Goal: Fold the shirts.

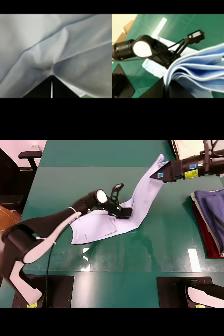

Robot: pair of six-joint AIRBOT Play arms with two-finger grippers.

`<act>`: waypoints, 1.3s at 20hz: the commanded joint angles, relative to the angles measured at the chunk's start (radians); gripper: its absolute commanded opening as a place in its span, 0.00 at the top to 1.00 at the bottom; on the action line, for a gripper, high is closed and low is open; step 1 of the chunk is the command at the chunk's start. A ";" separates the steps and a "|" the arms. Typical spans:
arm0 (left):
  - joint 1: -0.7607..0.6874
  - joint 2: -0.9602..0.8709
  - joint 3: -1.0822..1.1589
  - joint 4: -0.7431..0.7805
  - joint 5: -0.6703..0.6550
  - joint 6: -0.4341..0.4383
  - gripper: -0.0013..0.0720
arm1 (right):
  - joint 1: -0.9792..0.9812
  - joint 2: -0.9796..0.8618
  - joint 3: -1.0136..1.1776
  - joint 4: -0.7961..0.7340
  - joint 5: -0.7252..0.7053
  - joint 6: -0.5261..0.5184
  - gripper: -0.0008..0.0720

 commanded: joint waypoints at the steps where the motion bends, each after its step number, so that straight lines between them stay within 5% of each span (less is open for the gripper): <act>1: 0.084 0.105 0.002 0.068 -0.051 0.001 0.95 | 0.078 0.001 0.003 0.029 -0.029 0.001 0.97; 9: 0.471 0.608 0.002 0.350 -0.153 0.001 0.95 | 0.546 -0.197 0.003 0.162 -0.360 -0.089 0.95; 13: 0.581 0.735 0.002 0.395 -0.194 0.001 0.95 | 0.728 -0.343 0.003 0.174 -0.441 -0.203 0.13; 17: 0.607 0.756 0.001 0.398 -0.245 0.001 0.95 | 0.660 -0.352 -0.021 0.006 -0.290 -0.134 0.20; 22: 0.607 0.756 -0.001 0.396 -0.280 0.001 0.95 | 0.377 -0.191 -0.277 -0.197 -0.281 -0.026 0.20; 26: 0.607 0.756 -0.001 0.368 -0.282 0.001 0.95 | 0.130 -0.147 -0.451 -0.189 -0.280 0.002 0.20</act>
